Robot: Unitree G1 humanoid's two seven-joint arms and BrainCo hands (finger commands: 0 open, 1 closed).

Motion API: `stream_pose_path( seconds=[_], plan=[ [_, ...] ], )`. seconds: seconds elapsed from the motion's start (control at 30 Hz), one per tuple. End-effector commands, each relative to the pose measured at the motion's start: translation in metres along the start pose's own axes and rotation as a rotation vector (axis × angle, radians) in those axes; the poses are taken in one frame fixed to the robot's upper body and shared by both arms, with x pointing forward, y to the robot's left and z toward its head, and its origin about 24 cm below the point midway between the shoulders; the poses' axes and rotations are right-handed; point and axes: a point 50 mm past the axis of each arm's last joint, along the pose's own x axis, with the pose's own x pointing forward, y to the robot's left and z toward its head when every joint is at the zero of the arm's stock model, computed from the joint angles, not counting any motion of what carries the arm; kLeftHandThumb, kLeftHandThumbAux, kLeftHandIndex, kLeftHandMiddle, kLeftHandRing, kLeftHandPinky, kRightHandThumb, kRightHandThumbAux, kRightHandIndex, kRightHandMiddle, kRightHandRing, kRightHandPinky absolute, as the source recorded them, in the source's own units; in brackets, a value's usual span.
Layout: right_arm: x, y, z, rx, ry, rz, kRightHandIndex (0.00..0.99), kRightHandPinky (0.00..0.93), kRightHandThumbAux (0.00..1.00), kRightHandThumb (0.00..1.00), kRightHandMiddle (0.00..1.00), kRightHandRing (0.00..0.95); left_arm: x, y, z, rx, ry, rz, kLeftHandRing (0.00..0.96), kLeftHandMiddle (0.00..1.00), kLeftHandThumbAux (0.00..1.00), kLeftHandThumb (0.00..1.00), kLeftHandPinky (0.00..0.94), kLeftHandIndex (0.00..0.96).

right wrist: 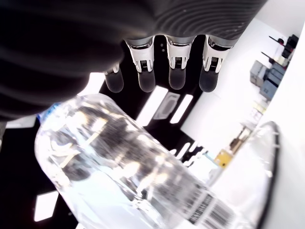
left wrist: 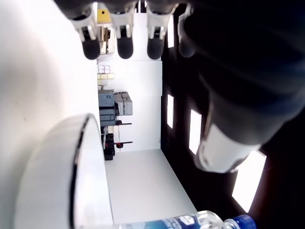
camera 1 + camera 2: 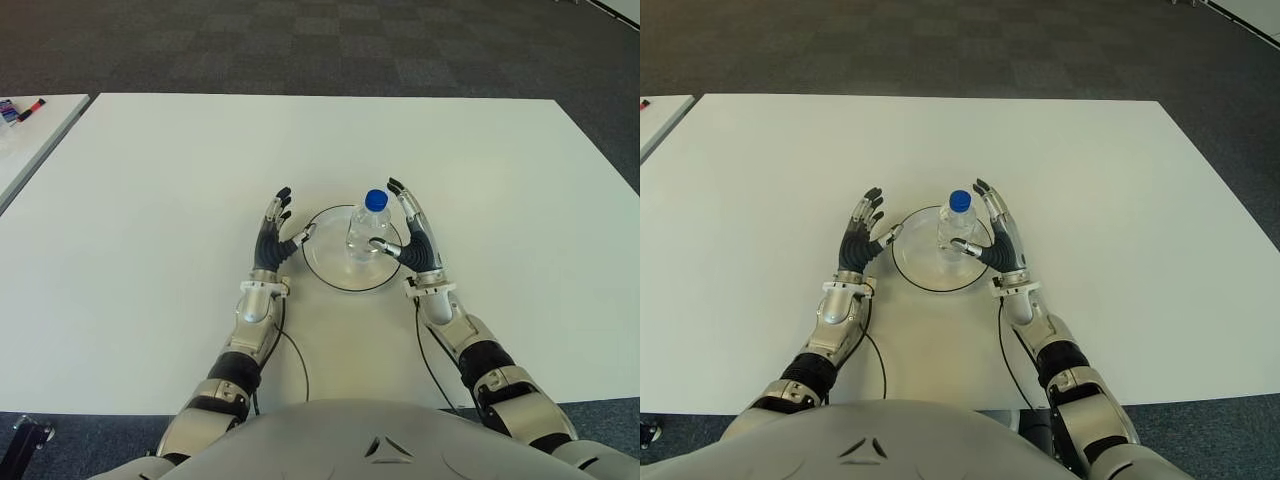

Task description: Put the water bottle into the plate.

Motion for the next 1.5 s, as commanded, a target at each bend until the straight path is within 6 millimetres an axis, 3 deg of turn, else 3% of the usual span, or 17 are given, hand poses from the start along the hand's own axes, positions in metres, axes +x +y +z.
stream_pose_path(
  seconds=[0.03,0.8,1.23,1.5],
  plan=[
    [-0.001,-0.002,0.004,0.039,-0.015,-0.016,0.000,0.033,0.281,0.356,0.000,0.000,0.004,-0.019,0.002,-0.066,-0.003,0.001,0.056,0.072,0.776,0.228,0.070,0.026],
    [0.001,-0.008,0.012,0.054,-0.033,-0.022,0.000,0.001,0.224,0.385,0.000,0.000,0.004,-0.019,0.002,-0.070,-0.007,0.004,0.060,0.075,0.780,0.233,0.079,0.028],
    [0.004,-0.012,0.012,0.067,-0.024,-0.015,0.000,0.000,0.264,0.357,0.000,0.000,0.004,-0.016,0.002,-0.066,-0.012,0.009,0.069,0.085,0.778,0.228,0.084,0.034],
    [0.008,-0.016,0.011,0.101,-0.028,-0.047,0.000,0.000,0.310,0.398,0.000,0.000,0.003,-0.014,0.002,-0.059,-0.008,0.020,0.075,0.095,0.773,0.232,0.090,0.042]
  ],
)
